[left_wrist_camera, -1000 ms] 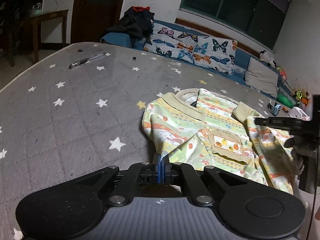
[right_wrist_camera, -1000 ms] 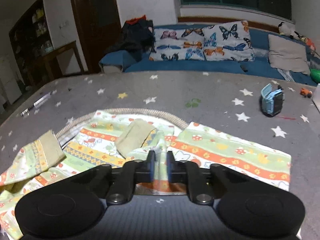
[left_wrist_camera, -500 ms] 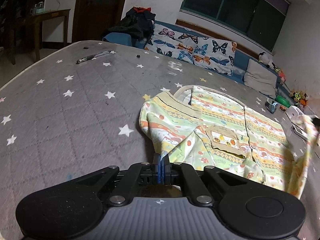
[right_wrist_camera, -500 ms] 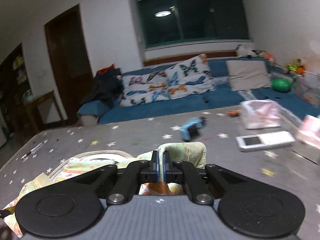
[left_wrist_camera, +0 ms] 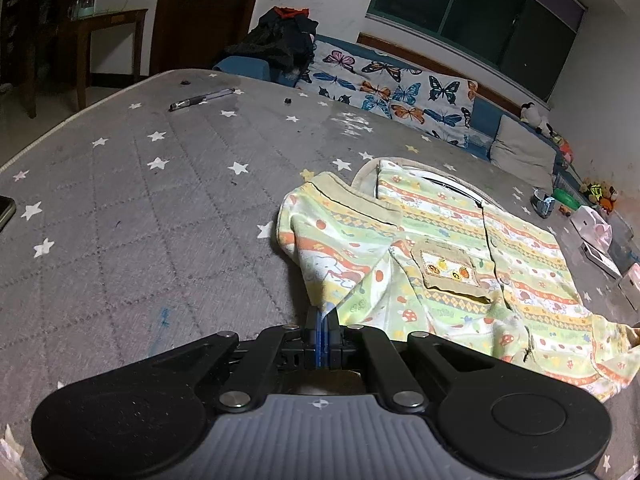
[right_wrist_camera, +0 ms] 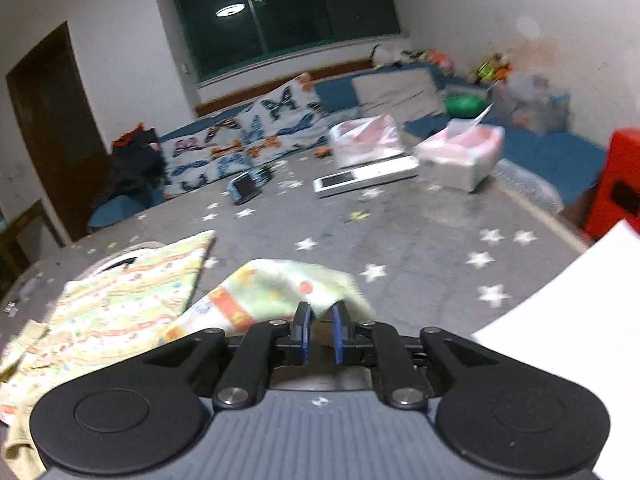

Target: Fold clothes

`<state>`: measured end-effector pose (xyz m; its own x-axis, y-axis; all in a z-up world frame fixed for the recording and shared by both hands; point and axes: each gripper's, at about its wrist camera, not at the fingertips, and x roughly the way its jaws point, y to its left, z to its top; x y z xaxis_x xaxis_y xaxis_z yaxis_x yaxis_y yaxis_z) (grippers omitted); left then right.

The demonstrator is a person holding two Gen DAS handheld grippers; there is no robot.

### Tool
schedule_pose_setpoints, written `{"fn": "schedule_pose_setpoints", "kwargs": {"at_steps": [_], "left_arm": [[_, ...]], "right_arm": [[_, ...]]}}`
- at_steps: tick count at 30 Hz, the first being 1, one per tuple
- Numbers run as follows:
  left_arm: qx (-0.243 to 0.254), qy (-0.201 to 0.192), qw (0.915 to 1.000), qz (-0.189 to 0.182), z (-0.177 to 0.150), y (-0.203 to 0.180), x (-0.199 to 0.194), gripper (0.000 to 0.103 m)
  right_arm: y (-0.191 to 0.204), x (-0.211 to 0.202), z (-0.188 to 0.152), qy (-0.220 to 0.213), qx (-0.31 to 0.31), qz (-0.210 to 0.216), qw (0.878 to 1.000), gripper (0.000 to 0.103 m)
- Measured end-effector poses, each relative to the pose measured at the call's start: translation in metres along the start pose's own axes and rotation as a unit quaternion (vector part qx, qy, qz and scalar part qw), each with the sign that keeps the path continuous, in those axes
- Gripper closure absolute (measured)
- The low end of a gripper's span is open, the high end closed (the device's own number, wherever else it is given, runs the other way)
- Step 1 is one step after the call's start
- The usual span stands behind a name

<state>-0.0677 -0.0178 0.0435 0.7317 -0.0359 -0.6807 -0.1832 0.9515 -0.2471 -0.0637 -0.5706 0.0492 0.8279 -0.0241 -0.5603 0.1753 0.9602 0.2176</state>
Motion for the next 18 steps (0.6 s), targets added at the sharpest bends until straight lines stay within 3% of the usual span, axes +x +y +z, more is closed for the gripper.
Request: {"fn": "schedule_pose_setpoints", "kwargs": {"at_steps": [4,7,9,11,15,18], "left_arm": [[-0.002,0.000,1.0000,0.001,-0.001,-0.001,0.000,0.102],[0.001,0.002,1.0000,0.002,-0.002,-0.002,0.001,0.102],[0.000,0.001,1.0000,0.001,-0.003,-0.001,0.001,0.102],[-0.002,0.000,1.0000,0.000,-0.003,-0.001,0.001,0.102],[-0.007,0.001,1.0000,-0.002,-0.003,0.002,0.001,0.101],[-0.010,0.002,0.9999,-0.004,-0.005,0.004,0.002,0.101]], "right_arm": [[0.004,-0.024,0.000,-0.027,-0.007,-0.022,0.999,0.074],[0.021,-0.032,0.006,-0.044,-0.035,-0.017,0.998,0.065],[0.032,-0.037,0.010,-0.056,-0.054,-0.013,0.997,0.047],[0.048,-0.032,0.015,-0.060,-0.079,-0.011,0.995,0.038],[0.068,-0.010,0.018,-0.038,-0.120,-0.014,0.992,0.026],[0.075,0.006,0.014,-0.013,-0.139,-0.028,0.990,0.024]]}}
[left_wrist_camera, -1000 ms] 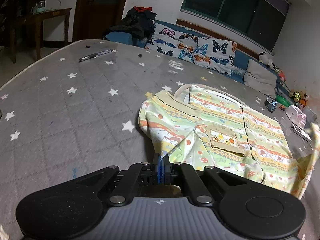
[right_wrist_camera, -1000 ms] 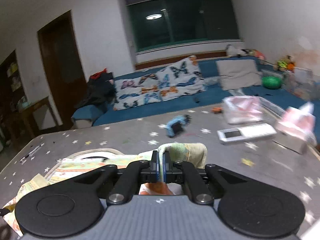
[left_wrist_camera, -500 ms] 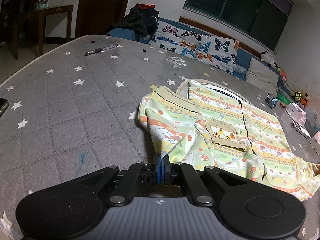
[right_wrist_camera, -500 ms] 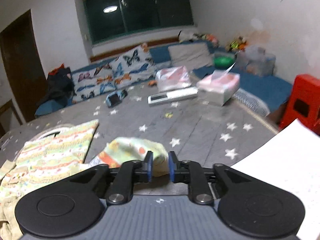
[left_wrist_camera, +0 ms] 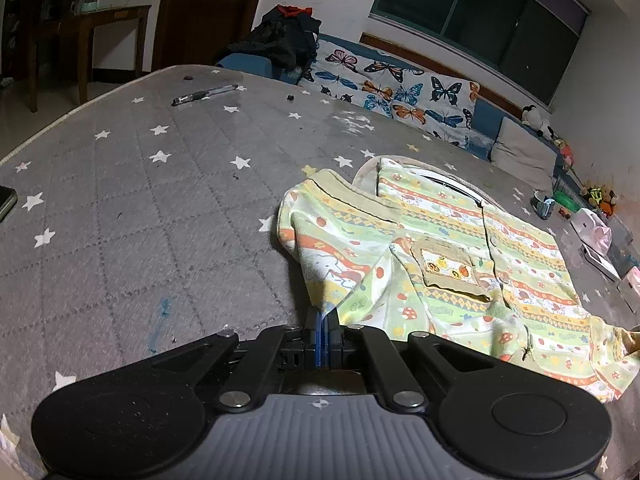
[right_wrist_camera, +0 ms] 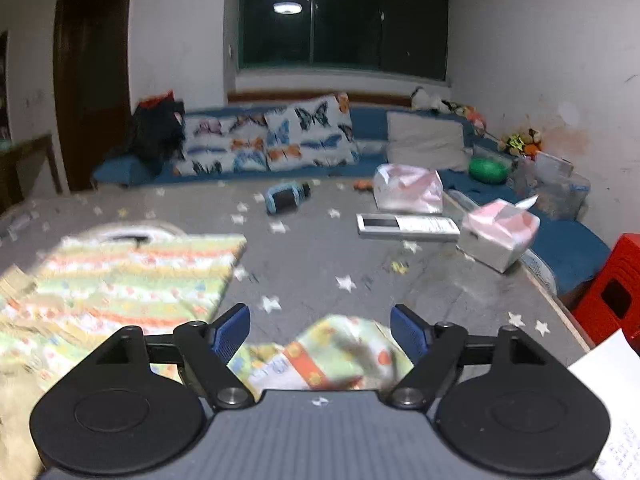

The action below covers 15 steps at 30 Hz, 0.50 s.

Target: Fold clothes

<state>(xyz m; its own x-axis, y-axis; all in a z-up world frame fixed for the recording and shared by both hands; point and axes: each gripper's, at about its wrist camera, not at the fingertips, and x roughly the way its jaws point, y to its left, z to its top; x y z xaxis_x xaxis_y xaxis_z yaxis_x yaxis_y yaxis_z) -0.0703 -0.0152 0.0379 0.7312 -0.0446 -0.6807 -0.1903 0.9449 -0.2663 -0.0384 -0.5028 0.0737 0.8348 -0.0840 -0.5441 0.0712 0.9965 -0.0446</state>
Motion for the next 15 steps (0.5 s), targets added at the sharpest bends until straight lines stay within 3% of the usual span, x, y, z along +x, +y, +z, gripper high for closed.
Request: {"fn": "schedule_pose_setpoints", "kwargs": {"at_steps": [8,11,15], "left_arm": [[-0.002,0.003,1.0000,-0.002,0.001,0.002,0.003,0.101],[-0.001,0.006,1.0000,-0.001,-0.001,0.003,0.006,0.101],[-0.001,0.011,0.9999,0.004,-0.002,0.003,0.008,0.101]], "right_arm": [[-0.039,-0.016,-0.038,0.069,0.027,-0.095,0.993,0.023],[-0.060,-0.028,-0.052,0.085,0.046,-0.115,0.989,0.023],[-0.075,-0.040,-0.053,0.074,0.062,-0.119,0.988,0.023]]}}
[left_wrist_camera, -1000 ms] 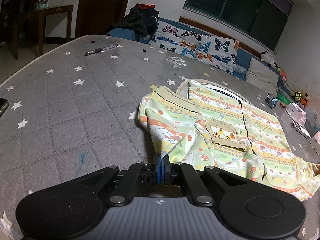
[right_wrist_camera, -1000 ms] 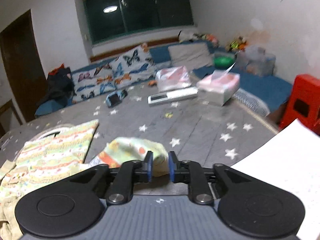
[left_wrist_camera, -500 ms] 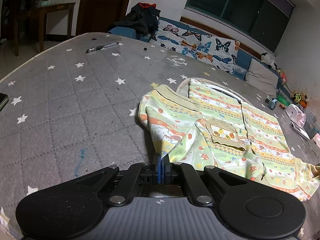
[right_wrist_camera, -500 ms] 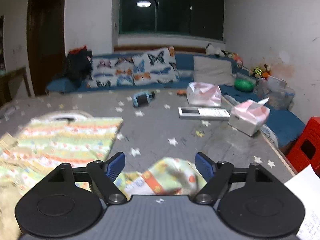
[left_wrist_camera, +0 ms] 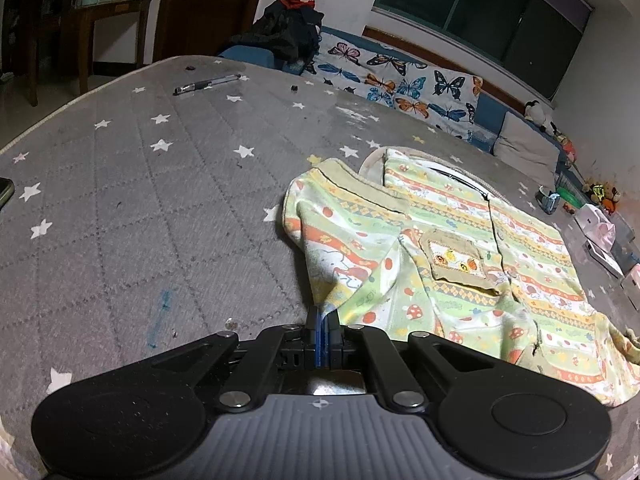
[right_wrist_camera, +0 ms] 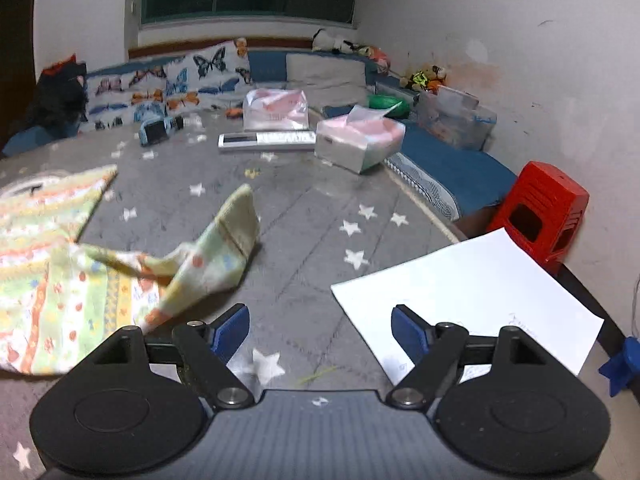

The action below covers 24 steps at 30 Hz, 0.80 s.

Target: Fold clothes

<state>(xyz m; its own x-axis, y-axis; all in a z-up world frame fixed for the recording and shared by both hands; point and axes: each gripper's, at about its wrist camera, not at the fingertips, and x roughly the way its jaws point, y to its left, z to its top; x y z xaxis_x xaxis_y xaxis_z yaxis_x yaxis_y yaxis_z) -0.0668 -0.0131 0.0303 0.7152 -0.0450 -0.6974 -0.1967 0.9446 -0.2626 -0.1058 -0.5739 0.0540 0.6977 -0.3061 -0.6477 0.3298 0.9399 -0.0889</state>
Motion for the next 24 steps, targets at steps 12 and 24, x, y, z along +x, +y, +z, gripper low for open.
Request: {"fn": "schedule_pose_setpoints", "kwargs": {"at_steps": [12,24], "left_arm": [[-0.003,-0.001,1.0000,0.007,0.002,-0.001,-0.004,0.100],[0.001,0.008,0.9998,0.015,0.002,-0.002,0.002,0.099]], "right_arm": [[0.055,0.028,0.029,-0.007,-0.062,0.072,0.995,0.021],[0.008,0.039,0.021,0.019,-0.039,0.003,0.999,0.021]]}}
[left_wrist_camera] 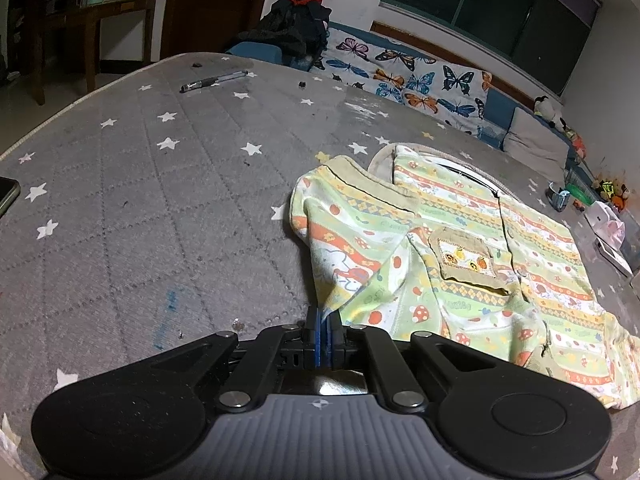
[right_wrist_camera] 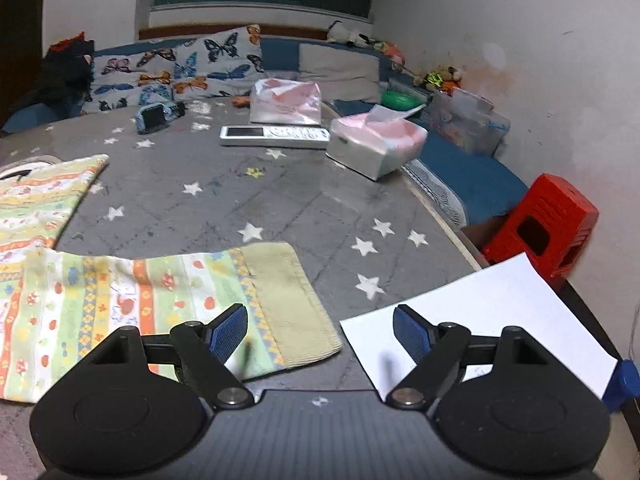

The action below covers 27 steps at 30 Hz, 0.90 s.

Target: Fold clothes

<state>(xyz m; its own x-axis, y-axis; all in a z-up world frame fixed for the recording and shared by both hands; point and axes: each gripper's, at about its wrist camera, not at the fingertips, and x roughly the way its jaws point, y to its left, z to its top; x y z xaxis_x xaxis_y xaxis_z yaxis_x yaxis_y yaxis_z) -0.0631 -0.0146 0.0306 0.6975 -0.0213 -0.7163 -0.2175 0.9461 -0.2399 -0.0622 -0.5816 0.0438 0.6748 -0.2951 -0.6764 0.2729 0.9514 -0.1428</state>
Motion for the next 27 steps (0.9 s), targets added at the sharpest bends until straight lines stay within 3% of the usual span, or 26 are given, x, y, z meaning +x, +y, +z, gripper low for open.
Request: {"fn": "schedule_pose_setpoints", "kwargs": {"at_steps": [8,14,21,27], "left_arm": [[0.012,-0.004,0.9999,0.006,0.003,-0.003,-0.007,0.096],[0.040,-0.018,0.9989,0.017,0.002,-0.002,-0.025,0.072],[0.093,-0.053,0.9943,0.003,0.012,-0.021,-0.045,0.074],[0.146,-0.064,0.9871,-0.009,0.037,-0.061,-0.009,0.074]], "right_arm": [[0.033,0.020,0.015,-0.004,-0.034,0.047,0.998,0.021],[0.043,0.045,0.026,0.007,-0.045,0.040,0.998,0.021],[0.048,0.033,0.028,-0.010,-0.044,0.066,0.997,0.021],[0.059,0.012,0.025,-0.020,-0.041,0.115,0.992,0.021]]}}
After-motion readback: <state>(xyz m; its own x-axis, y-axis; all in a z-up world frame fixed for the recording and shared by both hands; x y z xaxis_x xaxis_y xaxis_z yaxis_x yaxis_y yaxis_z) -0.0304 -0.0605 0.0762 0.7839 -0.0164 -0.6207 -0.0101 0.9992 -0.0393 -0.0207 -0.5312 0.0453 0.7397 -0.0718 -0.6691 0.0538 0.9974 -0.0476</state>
